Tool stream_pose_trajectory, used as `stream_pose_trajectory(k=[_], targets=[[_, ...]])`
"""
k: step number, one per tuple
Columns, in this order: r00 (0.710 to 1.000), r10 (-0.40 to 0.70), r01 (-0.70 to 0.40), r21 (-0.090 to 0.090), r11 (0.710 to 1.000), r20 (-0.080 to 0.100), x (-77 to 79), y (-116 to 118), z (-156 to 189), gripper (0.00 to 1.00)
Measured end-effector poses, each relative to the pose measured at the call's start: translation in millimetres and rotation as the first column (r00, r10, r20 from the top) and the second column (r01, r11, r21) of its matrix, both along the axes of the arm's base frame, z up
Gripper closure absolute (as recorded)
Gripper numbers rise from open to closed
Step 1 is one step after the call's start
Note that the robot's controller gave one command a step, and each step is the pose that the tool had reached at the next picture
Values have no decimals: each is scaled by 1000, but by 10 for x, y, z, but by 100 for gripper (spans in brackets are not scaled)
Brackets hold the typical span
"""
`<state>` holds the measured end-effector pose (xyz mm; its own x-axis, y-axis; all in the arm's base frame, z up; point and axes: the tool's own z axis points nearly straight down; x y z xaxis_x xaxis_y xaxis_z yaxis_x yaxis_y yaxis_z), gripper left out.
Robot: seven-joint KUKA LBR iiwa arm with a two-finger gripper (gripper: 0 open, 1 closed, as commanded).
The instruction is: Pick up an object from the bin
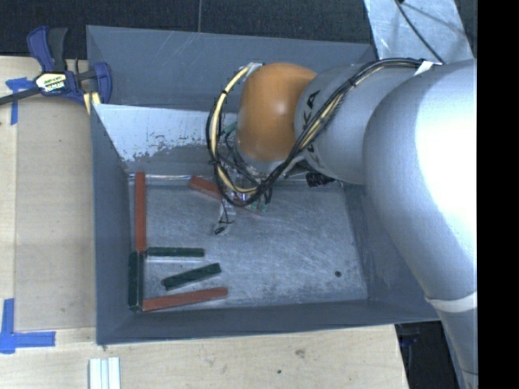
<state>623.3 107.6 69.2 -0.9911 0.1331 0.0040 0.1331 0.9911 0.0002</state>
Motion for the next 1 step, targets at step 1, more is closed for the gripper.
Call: stream_pose_trajectory(k=[1], targets=[[1000, -1, 1, 0, 1000, 0, -1, -2, 1, 0]])
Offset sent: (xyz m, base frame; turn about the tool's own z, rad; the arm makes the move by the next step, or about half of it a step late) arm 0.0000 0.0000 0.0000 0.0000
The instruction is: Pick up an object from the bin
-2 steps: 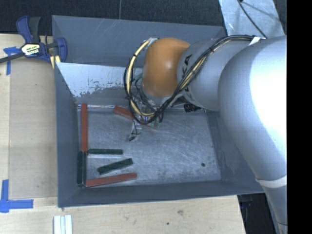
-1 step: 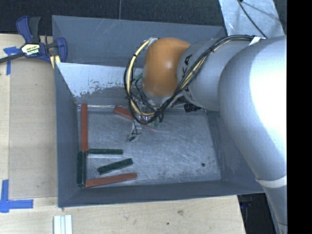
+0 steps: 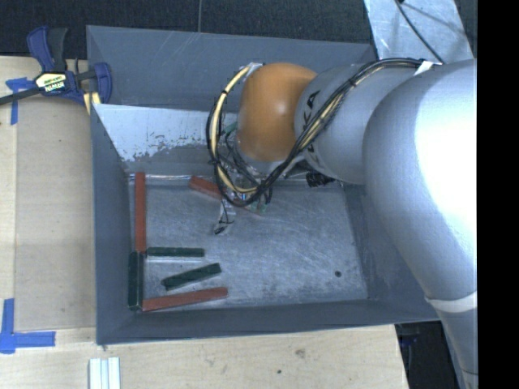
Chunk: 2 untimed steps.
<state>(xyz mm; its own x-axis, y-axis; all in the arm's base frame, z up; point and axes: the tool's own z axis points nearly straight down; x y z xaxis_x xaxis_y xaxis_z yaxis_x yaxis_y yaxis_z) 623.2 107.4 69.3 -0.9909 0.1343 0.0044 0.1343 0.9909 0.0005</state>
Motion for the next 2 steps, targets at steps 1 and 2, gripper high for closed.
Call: stream_pose_trajectory(k=[1, 2], targets=[[1000, -1, 1, 0, 1000, 0, -1, -2, 1, 0], [1000, -3, 3, 0, 1000, 8, 22, -9, 25, 100]])
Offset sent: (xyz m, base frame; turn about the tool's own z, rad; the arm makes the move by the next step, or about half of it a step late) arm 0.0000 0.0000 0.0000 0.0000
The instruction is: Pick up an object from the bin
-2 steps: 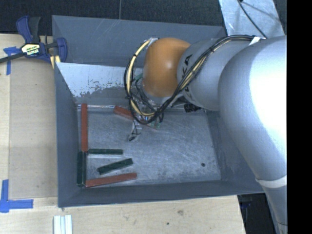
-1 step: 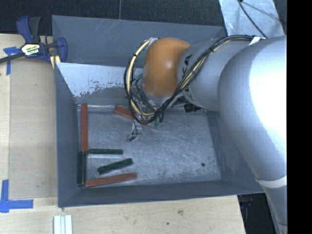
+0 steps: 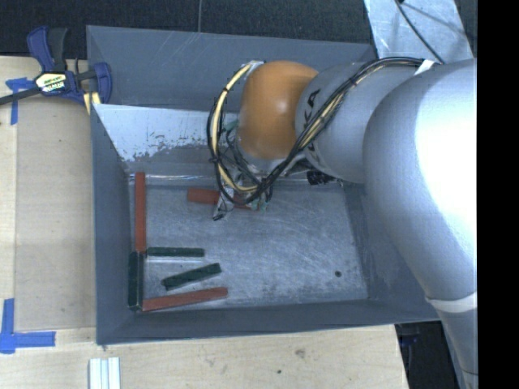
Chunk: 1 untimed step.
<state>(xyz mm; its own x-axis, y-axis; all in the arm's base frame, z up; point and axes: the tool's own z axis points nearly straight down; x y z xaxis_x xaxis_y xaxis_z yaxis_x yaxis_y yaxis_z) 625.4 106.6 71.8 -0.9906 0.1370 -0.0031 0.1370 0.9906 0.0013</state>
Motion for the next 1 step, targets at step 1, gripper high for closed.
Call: stream_pose_trajectory(k=[1], targets=[[1000, -2, 2, 0, 1000, 4, 20, -8, 377, 100]])
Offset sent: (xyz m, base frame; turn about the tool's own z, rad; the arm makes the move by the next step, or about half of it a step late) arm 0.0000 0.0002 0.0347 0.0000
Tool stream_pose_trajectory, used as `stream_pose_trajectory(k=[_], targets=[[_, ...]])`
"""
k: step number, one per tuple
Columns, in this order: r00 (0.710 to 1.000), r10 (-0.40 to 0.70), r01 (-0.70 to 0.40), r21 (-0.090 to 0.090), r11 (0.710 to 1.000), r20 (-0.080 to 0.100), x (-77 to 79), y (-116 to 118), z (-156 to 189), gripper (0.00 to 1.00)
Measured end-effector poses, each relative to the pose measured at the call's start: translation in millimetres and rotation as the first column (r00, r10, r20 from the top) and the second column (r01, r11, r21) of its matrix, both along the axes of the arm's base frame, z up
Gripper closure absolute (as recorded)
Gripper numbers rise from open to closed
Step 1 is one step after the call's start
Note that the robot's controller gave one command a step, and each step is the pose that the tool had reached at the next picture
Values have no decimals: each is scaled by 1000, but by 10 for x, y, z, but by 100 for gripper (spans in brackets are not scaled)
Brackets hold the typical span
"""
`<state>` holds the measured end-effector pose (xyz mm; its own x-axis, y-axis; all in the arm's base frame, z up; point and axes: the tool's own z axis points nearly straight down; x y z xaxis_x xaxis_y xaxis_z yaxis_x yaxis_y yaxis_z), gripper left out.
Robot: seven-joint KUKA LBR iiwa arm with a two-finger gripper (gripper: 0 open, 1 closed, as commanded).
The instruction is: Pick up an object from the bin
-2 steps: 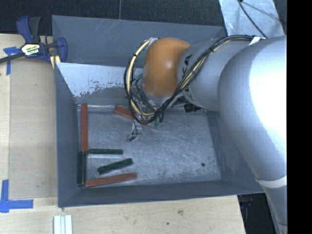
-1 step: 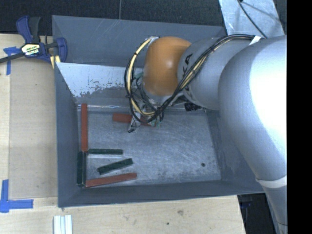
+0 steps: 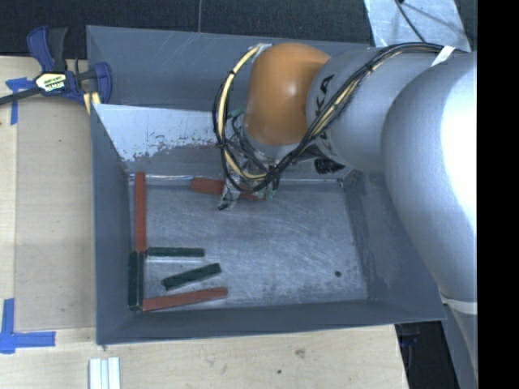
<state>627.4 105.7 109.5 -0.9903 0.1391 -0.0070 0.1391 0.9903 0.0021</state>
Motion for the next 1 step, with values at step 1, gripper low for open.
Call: stream_pose_trajectory(k=[1], targets=[[1000, -2, 2, 1, 1000, 4, 28, -11, 703, 100]])
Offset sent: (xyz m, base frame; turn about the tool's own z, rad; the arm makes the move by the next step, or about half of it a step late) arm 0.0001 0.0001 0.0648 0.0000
